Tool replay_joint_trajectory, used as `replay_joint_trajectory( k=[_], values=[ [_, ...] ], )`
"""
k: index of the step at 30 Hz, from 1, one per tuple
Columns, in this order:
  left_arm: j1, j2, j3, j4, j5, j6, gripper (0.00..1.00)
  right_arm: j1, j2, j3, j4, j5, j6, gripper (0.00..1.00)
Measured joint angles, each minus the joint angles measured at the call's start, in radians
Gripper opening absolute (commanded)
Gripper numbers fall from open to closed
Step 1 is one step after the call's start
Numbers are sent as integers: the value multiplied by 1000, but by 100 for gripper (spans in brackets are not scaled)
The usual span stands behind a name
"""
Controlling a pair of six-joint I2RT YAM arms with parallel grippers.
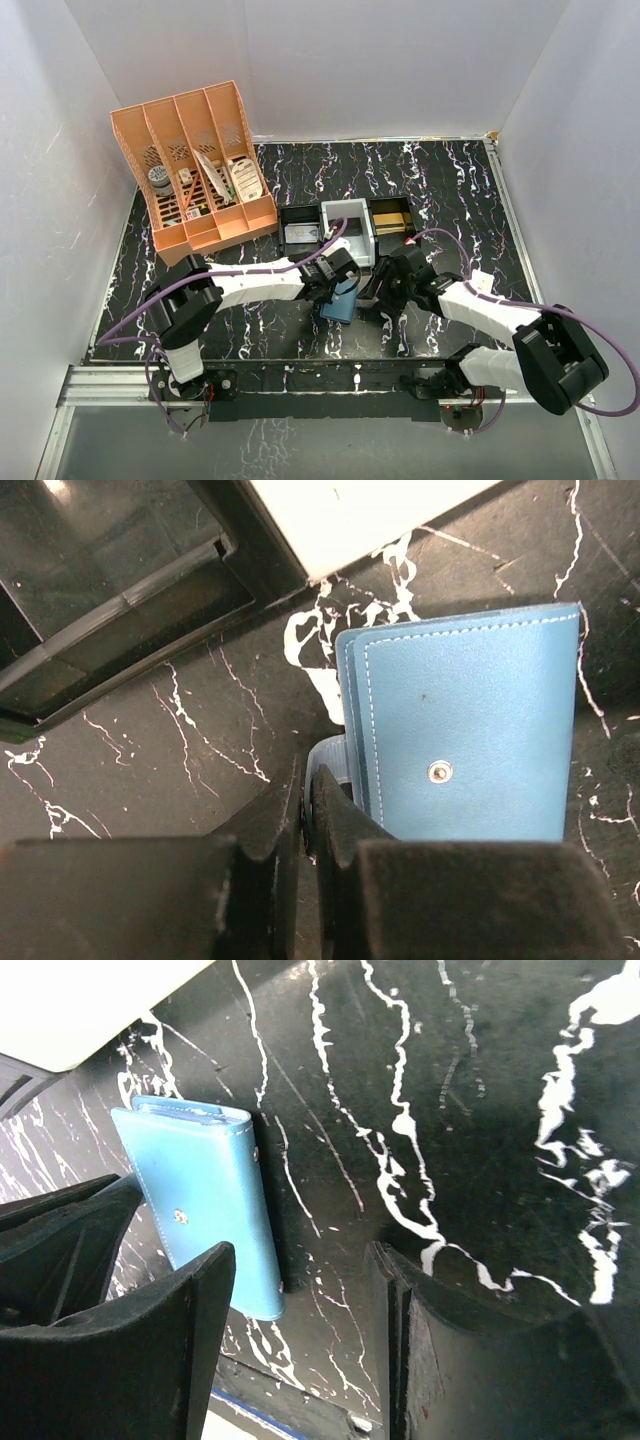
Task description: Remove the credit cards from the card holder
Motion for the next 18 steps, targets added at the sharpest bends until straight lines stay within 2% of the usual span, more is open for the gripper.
replay_joint_trajectory(
  k=[6,10,14,18],
  values=[
    [0,-68,-47,16,27,-13,0,-9,114,111,-49,-58,-90,60],
    [0,-159,-71,48,59,-43,0,-22,167,205,-69,-72,-174,55],
    [0,-238,-115,92,79,-69,0,-26,158,188,-7,-138,-196,46],
    [0,-281,-141,112,116,-79,0,-26,167,156,46,-207,-180,45]
  ],
)
